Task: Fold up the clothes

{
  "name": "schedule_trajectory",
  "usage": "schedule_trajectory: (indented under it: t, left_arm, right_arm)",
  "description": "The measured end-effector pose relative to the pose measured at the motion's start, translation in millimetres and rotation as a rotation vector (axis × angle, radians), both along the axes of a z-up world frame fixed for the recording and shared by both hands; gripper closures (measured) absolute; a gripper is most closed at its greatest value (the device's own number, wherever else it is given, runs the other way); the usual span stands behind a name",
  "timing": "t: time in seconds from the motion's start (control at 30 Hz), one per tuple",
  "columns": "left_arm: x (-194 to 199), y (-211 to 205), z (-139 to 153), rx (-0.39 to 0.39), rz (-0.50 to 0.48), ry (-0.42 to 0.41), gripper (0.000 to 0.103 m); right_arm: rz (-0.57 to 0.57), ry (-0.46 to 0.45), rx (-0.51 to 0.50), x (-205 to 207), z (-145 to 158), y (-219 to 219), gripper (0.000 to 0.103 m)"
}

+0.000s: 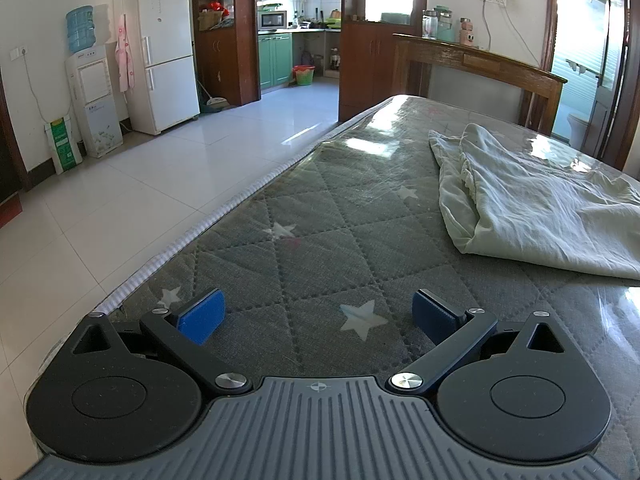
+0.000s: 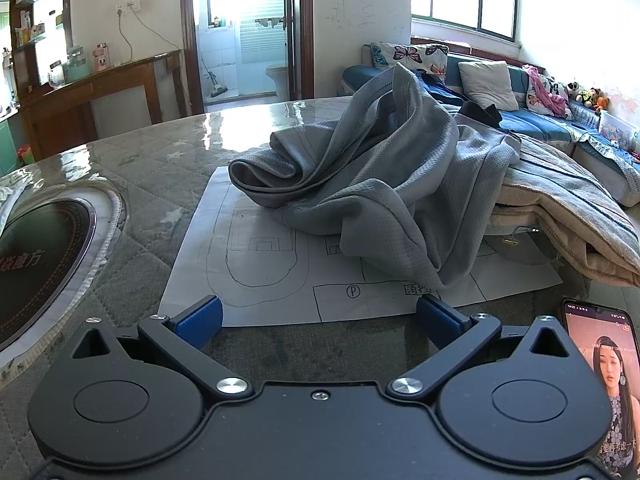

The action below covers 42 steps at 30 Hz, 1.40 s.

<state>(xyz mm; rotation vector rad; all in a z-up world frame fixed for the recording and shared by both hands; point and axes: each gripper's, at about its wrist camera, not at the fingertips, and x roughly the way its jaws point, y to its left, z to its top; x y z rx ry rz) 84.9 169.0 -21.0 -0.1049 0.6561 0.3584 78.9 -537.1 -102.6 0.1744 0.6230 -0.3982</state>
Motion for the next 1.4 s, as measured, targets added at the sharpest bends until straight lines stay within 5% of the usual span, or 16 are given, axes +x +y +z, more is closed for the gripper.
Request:
schedule_trajectory:
  t: [1.4]
  left_arm:
    - [-2.8,4.9,1.2,-0.001,-0.003,0.0,0.001]
  right_arm:
    - [-0.002,0.0,0.0,-1.3,1.1,2.1,0.0]
